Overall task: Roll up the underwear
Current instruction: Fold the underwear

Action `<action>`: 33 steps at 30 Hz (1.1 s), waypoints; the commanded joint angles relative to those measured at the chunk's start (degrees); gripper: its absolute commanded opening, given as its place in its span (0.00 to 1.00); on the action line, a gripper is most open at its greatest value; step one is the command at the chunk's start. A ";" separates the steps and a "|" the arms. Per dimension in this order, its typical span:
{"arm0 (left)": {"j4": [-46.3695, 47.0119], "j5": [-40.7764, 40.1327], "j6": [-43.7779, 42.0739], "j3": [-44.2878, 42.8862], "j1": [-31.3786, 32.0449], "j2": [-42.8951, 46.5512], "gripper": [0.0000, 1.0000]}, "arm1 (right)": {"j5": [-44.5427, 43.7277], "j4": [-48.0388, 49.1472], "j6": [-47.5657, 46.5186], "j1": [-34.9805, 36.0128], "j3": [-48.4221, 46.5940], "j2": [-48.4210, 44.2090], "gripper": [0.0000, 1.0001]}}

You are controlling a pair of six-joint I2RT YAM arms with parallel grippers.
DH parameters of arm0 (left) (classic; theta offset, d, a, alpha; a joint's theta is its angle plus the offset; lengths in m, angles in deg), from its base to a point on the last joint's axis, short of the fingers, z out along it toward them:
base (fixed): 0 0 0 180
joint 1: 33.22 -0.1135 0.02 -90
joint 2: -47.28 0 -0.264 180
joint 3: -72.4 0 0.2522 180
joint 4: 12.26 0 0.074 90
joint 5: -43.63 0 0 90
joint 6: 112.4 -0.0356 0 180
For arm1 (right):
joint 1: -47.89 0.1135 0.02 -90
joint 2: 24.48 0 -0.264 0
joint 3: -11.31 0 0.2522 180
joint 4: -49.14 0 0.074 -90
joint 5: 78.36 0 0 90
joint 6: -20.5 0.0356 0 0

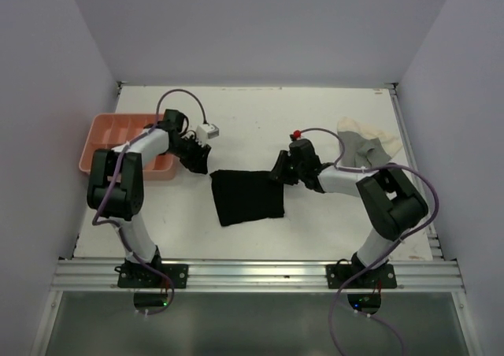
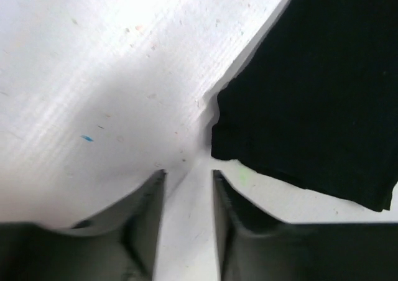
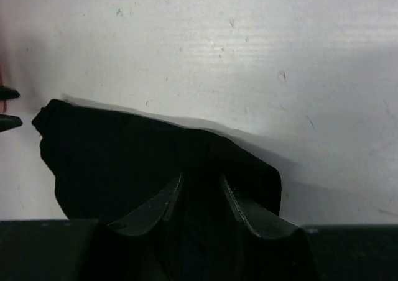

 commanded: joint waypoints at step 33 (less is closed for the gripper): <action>23.75 23.27 27.24 -1.17 7.06 -16.08 0.25 | 13.95 31.46 18.04 -9.69 12.95 11.61 0.04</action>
